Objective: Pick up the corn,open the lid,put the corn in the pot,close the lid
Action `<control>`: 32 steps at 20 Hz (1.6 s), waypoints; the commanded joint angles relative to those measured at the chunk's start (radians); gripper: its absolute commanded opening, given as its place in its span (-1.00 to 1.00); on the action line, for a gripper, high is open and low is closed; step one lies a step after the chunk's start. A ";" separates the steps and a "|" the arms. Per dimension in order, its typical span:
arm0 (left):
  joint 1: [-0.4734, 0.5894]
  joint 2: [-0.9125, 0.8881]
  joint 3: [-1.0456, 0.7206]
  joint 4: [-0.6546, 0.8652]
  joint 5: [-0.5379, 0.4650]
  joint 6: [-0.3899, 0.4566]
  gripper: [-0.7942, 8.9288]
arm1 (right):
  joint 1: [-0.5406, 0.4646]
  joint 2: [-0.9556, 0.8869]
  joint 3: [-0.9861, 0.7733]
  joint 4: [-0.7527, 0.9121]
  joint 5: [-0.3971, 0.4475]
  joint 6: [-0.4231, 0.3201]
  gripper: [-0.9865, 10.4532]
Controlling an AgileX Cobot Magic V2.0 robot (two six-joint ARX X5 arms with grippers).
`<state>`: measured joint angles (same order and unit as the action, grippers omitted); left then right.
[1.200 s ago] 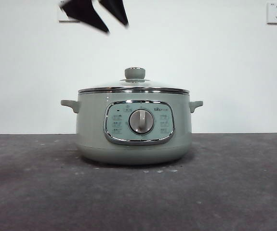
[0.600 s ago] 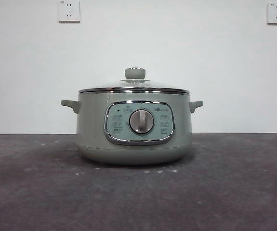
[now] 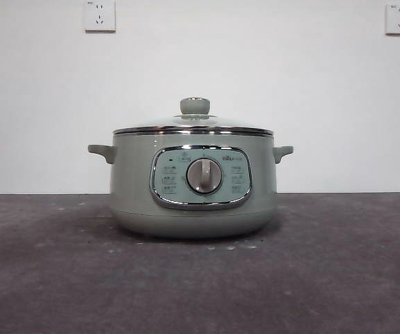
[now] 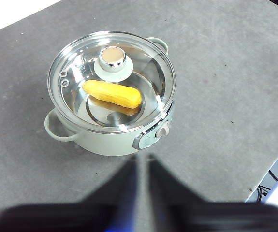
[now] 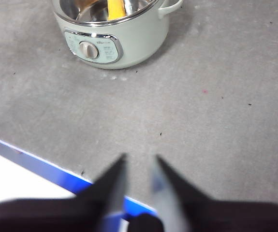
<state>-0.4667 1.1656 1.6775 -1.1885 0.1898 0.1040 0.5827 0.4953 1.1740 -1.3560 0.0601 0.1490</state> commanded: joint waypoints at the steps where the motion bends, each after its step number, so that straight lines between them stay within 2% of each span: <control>1: 0.001 0.000 0.001 0.001 0.000 -0.003 -0.85 | 0.000 -0.001 -0.007 -0.025 0.004 0.037 -0.82; 10: 0.001 0.000 0.001 0.001 0.000 -0.003 -0.85 | 0.000 -0.001 -0.007 -0.025 0.005 0.034 -0.82; 14: 0.002 0.000 0.001 0.065 -0.006 -0.007 -0.84 | 0.000 -0.001 -0.007 -0.025 0.005 0.034 -0.82; 17: 0.002 0.000 0.001 0.081 -0.010 0.065 -0.84 | 0.000 -0.001 -0.007 -0.025 0.005 0.034 -0.82; 19: 0.004 -0.004 0.000 0.144 -0.015 0.091 -0.84 | 0.000 -0.001 -0.007 -0.025 0.008 0.034 -0.82; 21: 0.062 -0.035 -0.002 0.213 -0.005 0.168 -0.84 | 0.000 -0.001 -0.006 -0.025 0.008 0.034 -0.82; 23: 0.130 -0.091 -0.023 0.297 0.022 0.194 -0.84 | 0.000 -0.001 -0.006 -0.025 0.009 0.034 -0.82; 25: 0.204 -0.172 -0.090 0.401 0.083 0.197 -0.84 | 0.000 -0.001 -0.006 -0.025 0.009 0.034 -0.82; 27: 0.280 -0.273 -0.228 0.531 0.098 0.197 -0.84 | 0.000 -0.001 -0.006 -0.025 0.009 0.034 -0.82; 32: 0.426 -0.556 -0.743 0.907 0.097 0.180 -0.84 | 0.000 -0.001 -0.006 -0.025 0.009 0.034 -0.82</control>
<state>-0.0422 0.6140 0.9829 -0.2924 0.2817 0.2867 0.5827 0.4953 1.1740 -1.3560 0.0643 0.1726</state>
